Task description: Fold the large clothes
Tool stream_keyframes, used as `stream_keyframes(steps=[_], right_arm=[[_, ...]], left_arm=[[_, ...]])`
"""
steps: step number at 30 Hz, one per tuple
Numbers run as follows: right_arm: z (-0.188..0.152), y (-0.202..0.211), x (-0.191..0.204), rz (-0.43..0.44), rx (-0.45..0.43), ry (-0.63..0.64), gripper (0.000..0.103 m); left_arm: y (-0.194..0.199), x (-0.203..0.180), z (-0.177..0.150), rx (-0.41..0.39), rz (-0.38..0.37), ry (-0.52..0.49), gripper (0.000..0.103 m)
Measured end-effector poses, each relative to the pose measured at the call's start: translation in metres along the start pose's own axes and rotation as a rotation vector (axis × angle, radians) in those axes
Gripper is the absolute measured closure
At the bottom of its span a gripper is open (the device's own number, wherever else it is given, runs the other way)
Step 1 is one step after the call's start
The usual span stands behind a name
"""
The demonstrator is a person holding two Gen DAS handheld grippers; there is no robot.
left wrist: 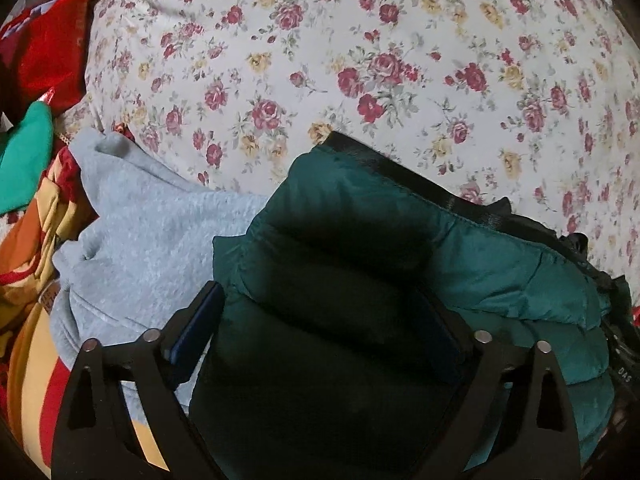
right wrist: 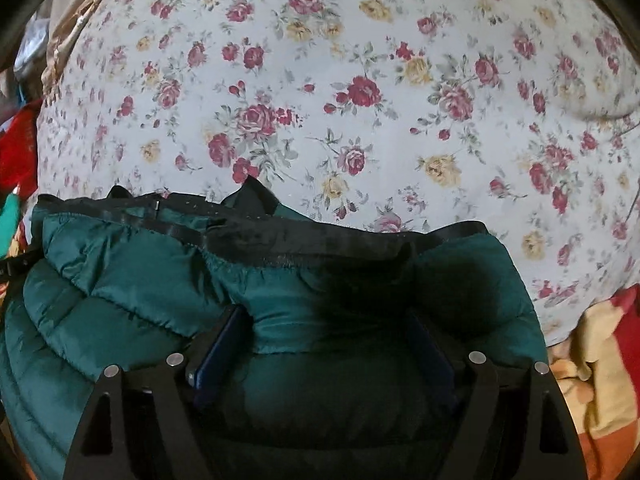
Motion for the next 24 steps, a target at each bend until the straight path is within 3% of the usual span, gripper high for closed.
stream_keyframes(steps=[5, 8, 10, 17, 24], right_arm=[[0.003, 0.024, -0.011, 0.045, 0.009, -0.035, 0.023], [0.005, 0.054, -0.022, 0.099, -0.028, -0.109, 0.023], [0.0, 0.07, -0.033, 0.091, -0.058, -0.16, 0.023], [-0.025, 0.029, -0.039, 0.047, 0.03, -0.192, 0.021], [-0.024, 0.069, -0.04, 0.059, -0.001, -0.195, 0.02]], left_arm=[[-0.004, 0.004, -0.002, 0.021, -0.024, 0.042, 0.005], [-0.003, 0.003, -0.001, 0.016, -0.021, 0.035, 0.005], [-0.003, 0.003, -0.002, 0.013, -0.022, 0.037, 0.005], [-0.004, 0.001, -0.005, 0.004, -0.018, 0.037, 0.004], [0.031, 0.004, -0.012, 0.002, -0.052, 0.037, 0.004]])
Point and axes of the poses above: each gripper's, at about its wrist camera, not at the fingertips, and y roughly against the way its jaws point, x to its left, z to its top, the point moved 7 cm from there along -y, roughly the way its jaws point, and after that the axes turned 9 degrees about -z, right-handed, at the moved point
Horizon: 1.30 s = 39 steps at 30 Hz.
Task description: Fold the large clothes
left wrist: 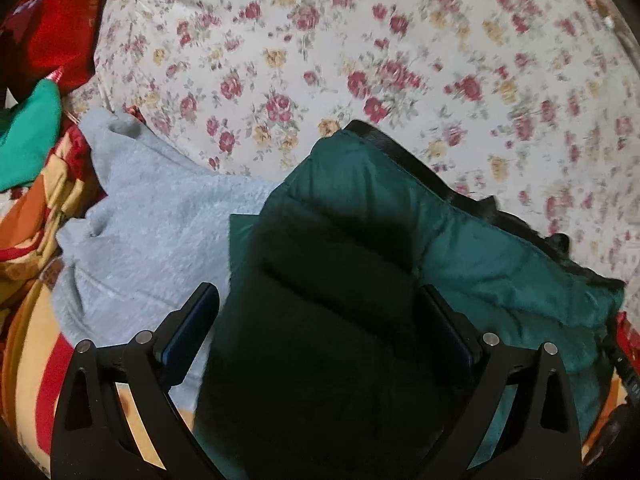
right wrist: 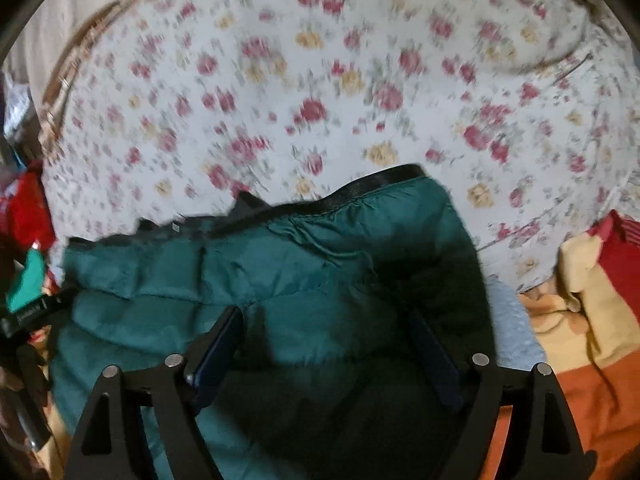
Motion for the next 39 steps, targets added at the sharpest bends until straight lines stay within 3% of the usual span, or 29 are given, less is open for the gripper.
stream_keyframes(steps=[6, 17, 32, 39], right_arm=[[-0.023, 0.038, 0.005, 0.018, 0.009, 0.034, 0.015], [-0.046, 0.049, 0.003, -0.008, 0.047, 0.016, 0.011], [-0.047, 0.03, -0.029, -0.065, 0.084, -0.049, 0.003], [-0.049, 0.003, -0.037, 0.022, 0.133, -0.094, 0.0]], left_arm=[[0.035, -0.002, -0.015, -0.041, -0.014, -0.042, 0.004], [0.062, 0.0, -0.037, -0.054, -0.018, -0.058, 0.004], [0.038, 0.017, -0.042, -0.012, -0.004, -0.02, 0.004], [0.018, 0.023, -0.039, 0.005, -0.049, 0.01, 0.004]])
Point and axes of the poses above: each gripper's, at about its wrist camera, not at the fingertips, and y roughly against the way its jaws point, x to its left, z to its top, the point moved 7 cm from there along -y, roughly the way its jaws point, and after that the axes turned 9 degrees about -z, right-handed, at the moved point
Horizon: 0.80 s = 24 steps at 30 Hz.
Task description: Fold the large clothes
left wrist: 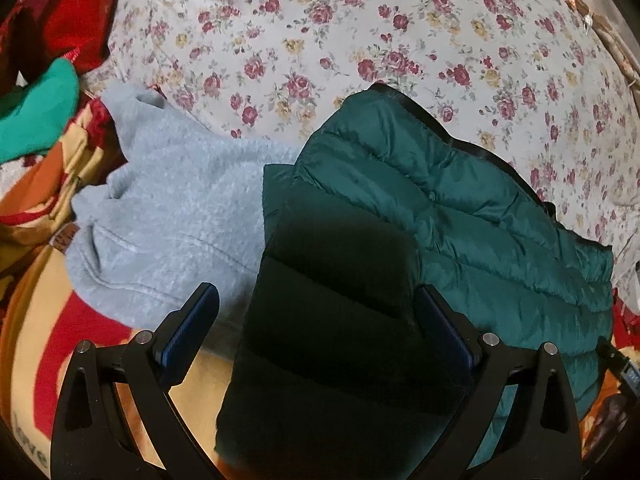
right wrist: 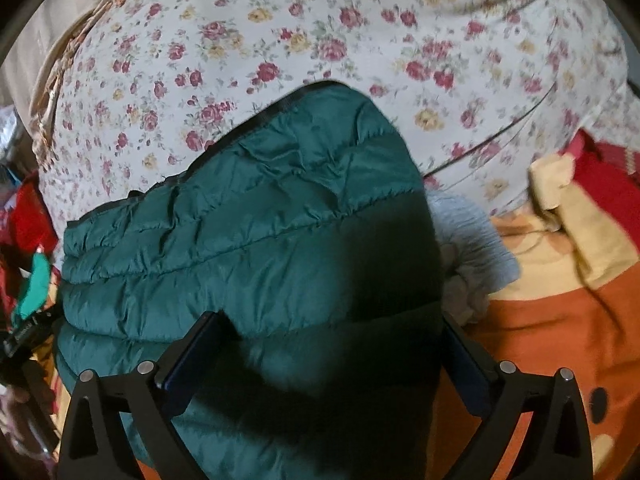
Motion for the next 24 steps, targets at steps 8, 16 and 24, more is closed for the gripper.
stream_keyframes(steps=[8, 16, 24], right_arm=[[0.002, -0.032, 0.0, 0.168, 0.07, -0.05, 0.0], [0.004, -0.044, 0.006, 0.231, 0.089, -0.044, 0.0], [0.004, -0.047, 0.004, 0.251, 0.097, -0.043, 0.0]], left_arm=[[-0.019, 0.002, 0.005, 0.023, -0.052, -0.003, 0.002], [-0.035, 0.006, 0.008, 0.036, -0.104, 0.025, 0.001], [-0.044, 0.005, 0.008, 0.051, -0.144, 0.044, 0.0]])
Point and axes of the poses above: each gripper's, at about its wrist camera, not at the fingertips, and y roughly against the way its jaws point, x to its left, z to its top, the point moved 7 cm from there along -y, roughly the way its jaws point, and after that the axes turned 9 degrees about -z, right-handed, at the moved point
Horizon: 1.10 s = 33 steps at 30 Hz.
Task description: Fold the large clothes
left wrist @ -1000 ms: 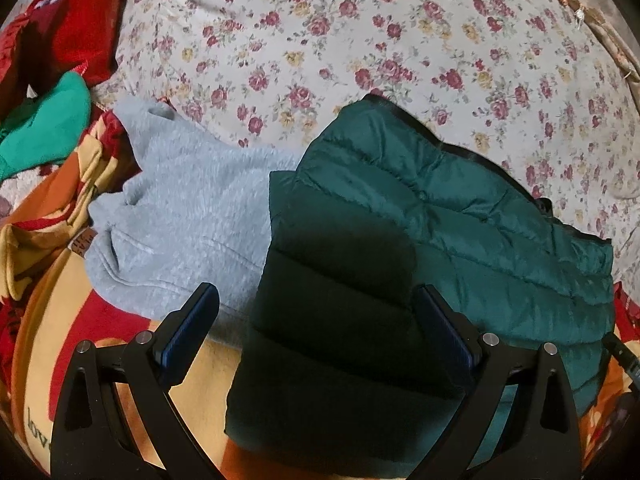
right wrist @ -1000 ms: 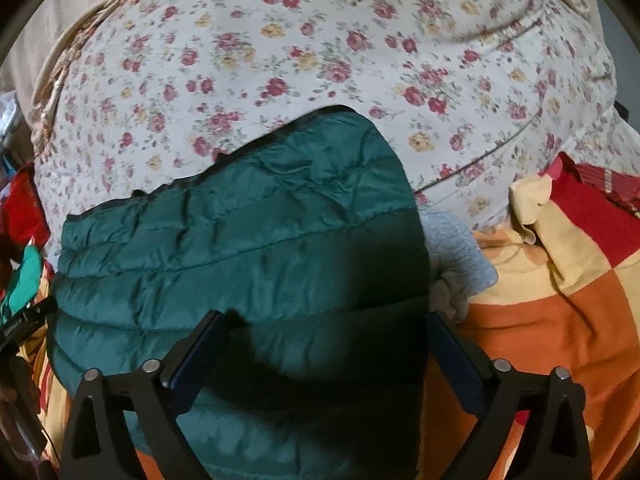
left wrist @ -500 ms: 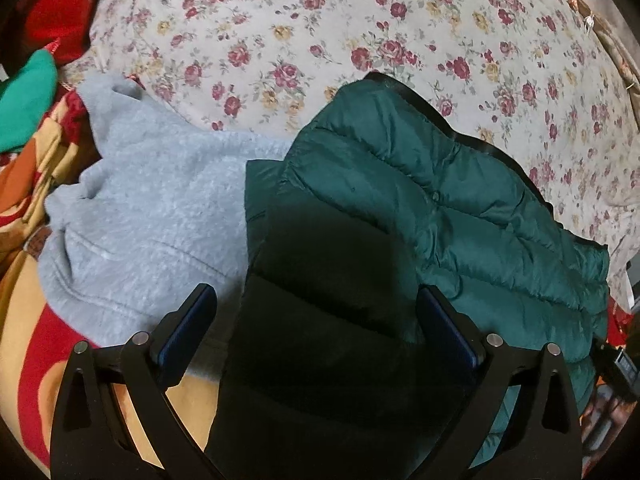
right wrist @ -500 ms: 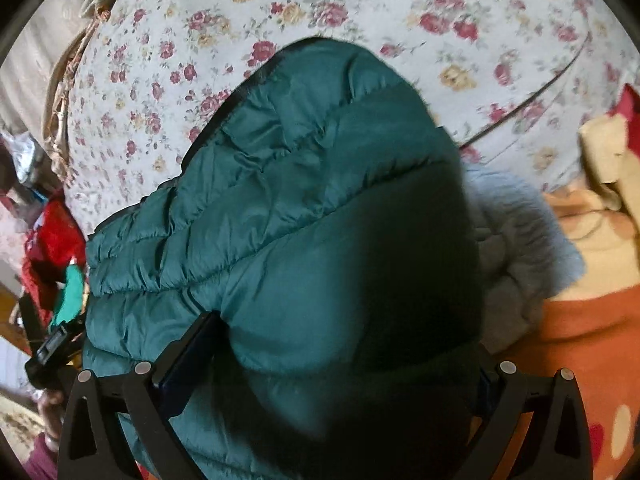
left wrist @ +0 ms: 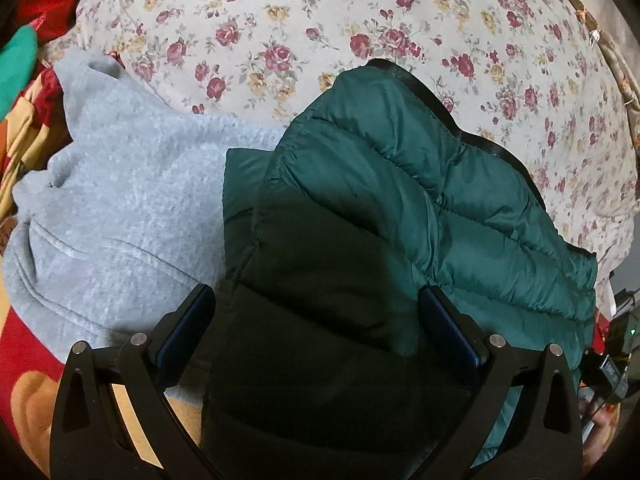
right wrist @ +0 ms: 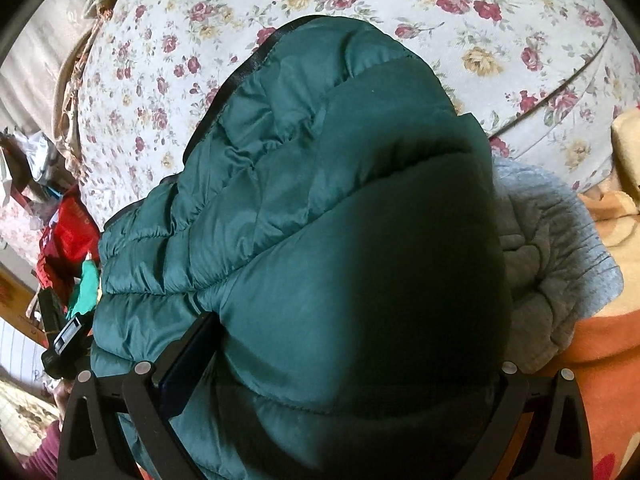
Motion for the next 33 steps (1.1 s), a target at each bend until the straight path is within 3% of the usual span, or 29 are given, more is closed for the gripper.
stream_keyframes(steps=[23, 24, 26, 27, 28, 33], right_arm=[[-0.004, 0.004, 0.0, -0.01, -0.007, 0.01, 0.0], [-0.005, 0.007, 0.004, -0.016, -0.013, 0.021, 0.006], [-0.006, 0.017, 0.012, -0.031, -0.042, 0.053, 0.019], [-0.007, 0.02, 0.015, -0.022, -0.045, 0.059, 0.034], [-0.007, 0.025, 0.018, -0.014, -0.048, 0.06, 0.042], [-0.007, 0.046, 0.028, 0.018, -0.048, 0.036, 0.06]], left_arm=[[-0.007, -0.003, -0.002, 0.022, -0.055, 0.082, 0.001], [-0.007, -0.004, -0.003, 0.025, -0.062, 0.085, 0.002], [-0.005, -0.006, -0.004, 0.026, -0.094, 0.085, 0.015], [-0.003, -0.009, -0.004, 0.024, -0.101, 0.079, 0.019], [0.0, -0.012, -0.005, 0.018, -0.103, 0.065, 0.026], [0.023, -0.025, -0.007, 0.005, -0.092, -0.014, 0.058]])
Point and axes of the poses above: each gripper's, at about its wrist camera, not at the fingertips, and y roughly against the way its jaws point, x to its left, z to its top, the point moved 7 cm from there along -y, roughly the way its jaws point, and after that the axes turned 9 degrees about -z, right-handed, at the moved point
